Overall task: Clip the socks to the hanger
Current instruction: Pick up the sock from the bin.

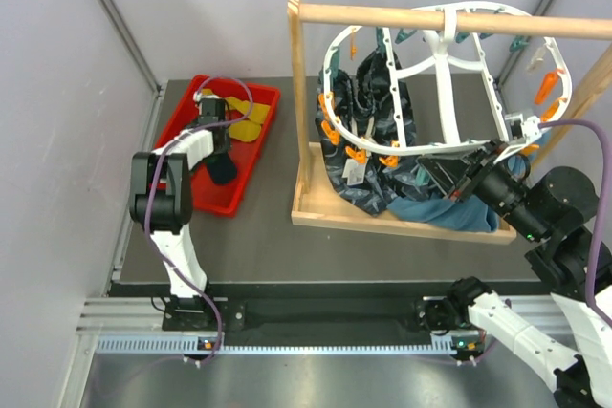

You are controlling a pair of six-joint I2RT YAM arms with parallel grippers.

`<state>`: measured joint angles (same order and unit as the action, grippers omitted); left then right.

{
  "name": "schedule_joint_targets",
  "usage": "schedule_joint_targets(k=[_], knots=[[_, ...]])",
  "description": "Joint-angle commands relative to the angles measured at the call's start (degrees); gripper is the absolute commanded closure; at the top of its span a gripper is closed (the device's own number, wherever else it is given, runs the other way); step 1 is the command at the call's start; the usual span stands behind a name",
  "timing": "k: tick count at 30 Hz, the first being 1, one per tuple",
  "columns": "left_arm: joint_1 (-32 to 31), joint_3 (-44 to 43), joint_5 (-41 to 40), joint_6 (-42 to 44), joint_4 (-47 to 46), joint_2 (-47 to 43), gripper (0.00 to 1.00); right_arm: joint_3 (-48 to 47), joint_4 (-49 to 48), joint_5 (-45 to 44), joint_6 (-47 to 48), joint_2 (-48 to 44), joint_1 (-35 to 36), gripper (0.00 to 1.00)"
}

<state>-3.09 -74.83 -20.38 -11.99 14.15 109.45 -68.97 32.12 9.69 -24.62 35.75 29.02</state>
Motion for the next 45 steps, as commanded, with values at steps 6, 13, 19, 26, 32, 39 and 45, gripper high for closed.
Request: schedule_joint_targets(k=[6,13,19,26,32,39,45], knots=[[0.37,-5.85,-0.88,10.05,-7.12,5.59,0.45,0.24,0.4,2.35,0.28,-0.15,0.16,1.0],[0.46,-7.35,-3.44,9.26,-6.85,5.69,0.51,0.94,0.14,2.87,0.01,0.11,0.17,1.0],[0.46,-6.37,-3.26,10.23,-9.59,5.07,0.52,1.03,-0.3,3.31,-0.43,0.11,0.16,1.0],[0.46,-9.89,-4.14,10.67,-8.53,8.93,0.54,1.12,-0.3,3.4,-0.78,-0.06,0.25,1.0],[0.54,-12.1,-4.32,10.58,-6.95,9.82,0.7,0.94,-0.48,3.66,-1.04,-0.06,0.17,1.0],[0.63,-11.22,-8.17,9.35,-6.42,10.7,0.54,0.94,-0.74,3.84,-1.31,0.02,0.16,1.0],[1.33,-10.6,-6.61,8.3,-6.33,11.14,0.69,0.5,-0.39,3.75,-1.13,0.02,0.16,1.0]])
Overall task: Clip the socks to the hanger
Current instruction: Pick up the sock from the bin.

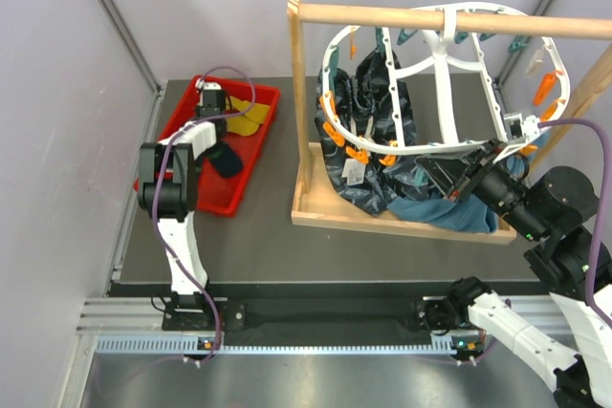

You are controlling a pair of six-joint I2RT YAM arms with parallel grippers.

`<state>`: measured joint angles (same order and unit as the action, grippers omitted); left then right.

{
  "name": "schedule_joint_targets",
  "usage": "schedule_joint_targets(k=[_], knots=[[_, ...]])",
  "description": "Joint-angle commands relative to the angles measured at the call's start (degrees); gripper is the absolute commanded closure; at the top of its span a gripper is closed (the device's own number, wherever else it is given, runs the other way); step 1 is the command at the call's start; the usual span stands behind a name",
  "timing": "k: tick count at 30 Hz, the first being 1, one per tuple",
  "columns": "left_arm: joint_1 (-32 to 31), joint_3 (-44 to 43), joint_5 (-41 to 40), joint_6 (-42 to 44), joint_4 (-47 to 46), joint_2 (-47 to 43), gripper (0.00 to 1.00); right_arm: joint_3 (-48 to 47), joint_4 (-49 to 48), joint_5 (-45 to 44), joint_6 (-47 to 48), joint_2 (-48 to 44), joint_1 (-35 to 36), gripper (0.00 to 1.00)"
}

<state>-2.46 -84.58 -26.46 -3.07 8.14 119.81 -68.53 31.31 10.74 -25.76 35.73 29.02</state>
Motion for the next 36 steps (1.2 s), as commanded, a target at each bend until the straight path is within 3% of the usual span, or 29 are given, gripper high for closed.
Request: schedule_joint_targets(k=[1,5,9,16,20,24,31,36], knots=[[0.7,-0.85,0.35,-0.19,-0.49,0.52,0.73,0.07,0.51,2.7,0.01,0.05,0.16,1.0],[0.7,-1.38,0.44,-1.41,1.08,-1.24,0.99,-0.02,0.42,2.7,-0.34,0.22,0.16,1.0],[0.7,-1.3,1.41,-6.76,4.42,-6.68,1.0,0.15,0.51,2.88,-0.43,0.4,0.16,1.0],[0.7,7.57,10.54,-18.01,8.11,-27.59,1.0,0.33,0.59,2.88,-0.52,1.01,0.16,1.0],[0.7,14.07,19.84,-21.27,8.65,-40.77,1.0,0.16,0.51,2.7,-0.61,1.45,0.16,1.0],[0.35,23.46,36.42,-24.96,5.06,-56.48,1.0,-0.02,0.68,2.44,-0.7,2.15,0.25,1.0],[-2.46,34.73,58.06,-31.46,-1.45,-75.41,1.0,-0.02,0.77,2.27,-0.7,2.42,0.16,1.0],[-7.55,37.81,64.51,-35.77,-4.97,-83.41,1.0,-0.02,1.03,1.83,-0.61,2.6,0.16,1.0]])
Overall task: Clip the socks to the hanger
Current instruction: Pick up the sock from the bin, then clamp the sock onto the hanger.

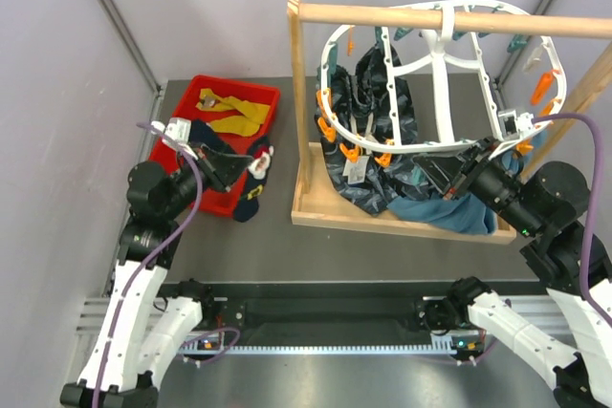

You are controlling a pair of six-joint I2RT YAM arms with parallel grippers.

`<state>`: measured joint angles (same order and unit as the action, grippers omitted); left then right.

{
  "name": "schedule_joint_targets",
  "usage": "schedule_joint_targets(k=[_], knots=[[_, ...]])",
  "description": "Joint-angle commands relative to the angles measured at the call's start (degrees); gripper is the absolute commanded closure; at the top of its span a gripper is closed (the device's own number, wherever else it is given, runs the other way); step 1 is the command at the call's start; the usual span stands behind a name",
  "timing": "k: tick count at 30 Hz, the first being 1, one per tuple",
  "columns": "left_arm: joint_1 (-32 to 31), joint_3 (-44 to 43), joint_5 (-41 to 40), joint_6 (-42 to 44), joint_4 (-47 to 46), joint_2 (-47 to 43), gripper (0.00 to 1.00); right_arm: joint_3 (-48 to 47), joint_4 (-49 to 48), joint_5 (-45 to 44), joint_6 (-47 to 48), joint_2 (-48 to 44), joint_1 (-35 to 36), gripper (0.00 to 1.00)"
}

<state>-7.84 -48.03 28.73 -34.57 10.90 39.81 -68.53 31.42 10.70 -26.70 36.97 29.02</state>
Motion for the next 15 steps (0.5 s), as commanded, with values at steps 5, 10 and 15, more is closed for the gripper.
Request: schedule_joint_targets(k=[5,10,15], knots=[[-15.78,1.98,7.23,-6.22,-9.4,-2.81,1.0,0.15,1.01,1.69,0.24,1.61,0.16,1.0],[-31.61,1.28,-1.04,-3.14,-13.26,0.96,1.0,0.5,1.54,0.82,-0.2,1.61,0.16,1.0],[-41.54,-4.16,-1.31,2.03,-14.06,9.56,1.0,0.24,2.42,0.73,0.15,1.79,0.16,1.0]])
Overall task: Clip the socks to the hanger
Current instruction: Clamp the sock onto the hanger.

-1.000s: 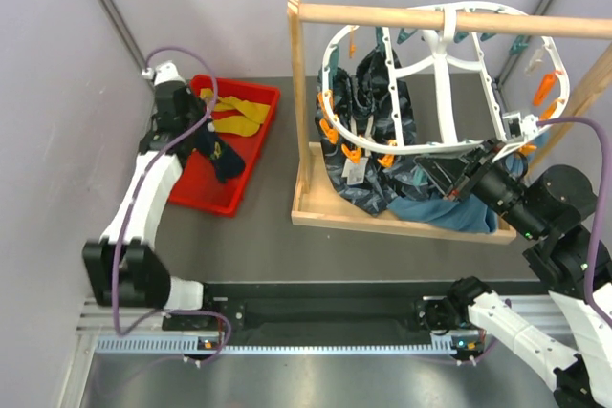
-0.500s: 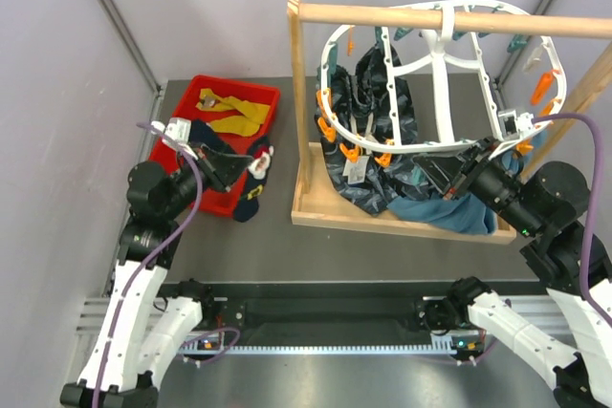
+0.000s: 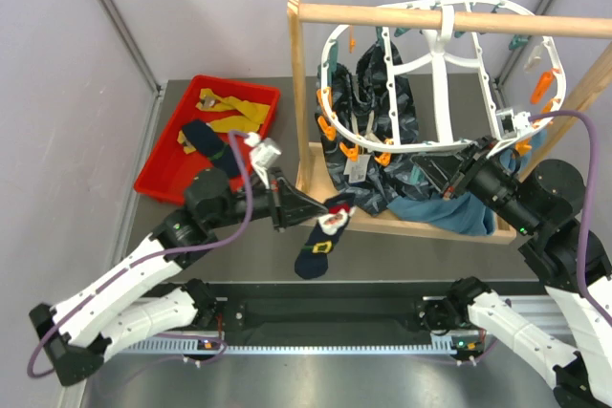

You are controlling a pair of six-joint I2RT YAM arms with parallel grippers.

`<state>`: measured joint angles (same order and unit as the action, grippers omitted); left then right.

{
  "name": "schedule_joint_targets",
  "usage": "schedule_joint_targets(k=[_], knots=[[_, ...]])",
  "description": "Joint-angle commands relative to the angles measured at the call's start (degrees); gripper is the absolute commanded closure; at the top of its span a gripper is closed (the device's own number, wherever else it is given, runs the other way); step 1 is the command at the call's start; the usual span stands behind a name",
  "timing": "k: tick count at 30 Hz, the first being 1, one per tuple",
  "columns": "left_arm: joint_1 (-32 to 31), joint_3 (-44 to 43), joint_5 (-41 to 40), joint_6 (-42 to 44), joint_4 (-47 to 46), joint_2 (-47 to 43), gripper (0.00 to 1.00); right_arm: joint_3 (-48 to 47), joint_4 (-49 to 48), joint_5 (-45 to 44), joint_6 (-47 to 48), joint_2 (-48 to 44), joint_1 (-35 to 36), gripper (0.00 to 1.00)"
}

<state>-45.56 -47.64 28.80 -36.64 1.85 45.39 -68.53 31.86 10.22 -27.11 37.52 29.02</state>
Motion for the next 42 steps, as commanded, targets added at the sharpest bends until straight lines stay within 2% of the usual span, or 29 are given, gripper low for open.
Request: schedule_joint_targets(k=[1,5,14,18,24,34,42], knots=[[-6.44,-5.35,-1.29,4.73,-5.18,5.4,1.0,0.33,1.98,1.47,0.92,1.16,0.16,1.0],[-10.86,-8.43,-1.55,6.76,-8.16,10.85,1.0,0.33,2.59,1.91,1.27,1.07,0.16,1.0],[-11.66,-14.23,1.7,7.64,-12.47,17.89,1.0,0.5,3.3,1.65,1.36,0.98,0.16,1.0],[-13.41,-14.85,-4.87,9.47,-14.42,17.98,1.0,0.77,3.3,0.16,1.1,0.63,0.16,1.0],[-14.64,-19.51,-7.61,13.69,-8.27,20.88,1.0,0.59,3.91,-2.74,-0.92,0.98,0.16,1.0],[-23.42,-23.2,-24.3,23.89,-3.34,22.11,1.0,0.24,3.48,-5.03,-3.82,1.07,0.16,1.0],[-33.97,-25.05,-44.07,33.12,-2.81,24.49,1.0,-0.2,4.26,-6.62,-5.23,1.15,0.16,1.0]])
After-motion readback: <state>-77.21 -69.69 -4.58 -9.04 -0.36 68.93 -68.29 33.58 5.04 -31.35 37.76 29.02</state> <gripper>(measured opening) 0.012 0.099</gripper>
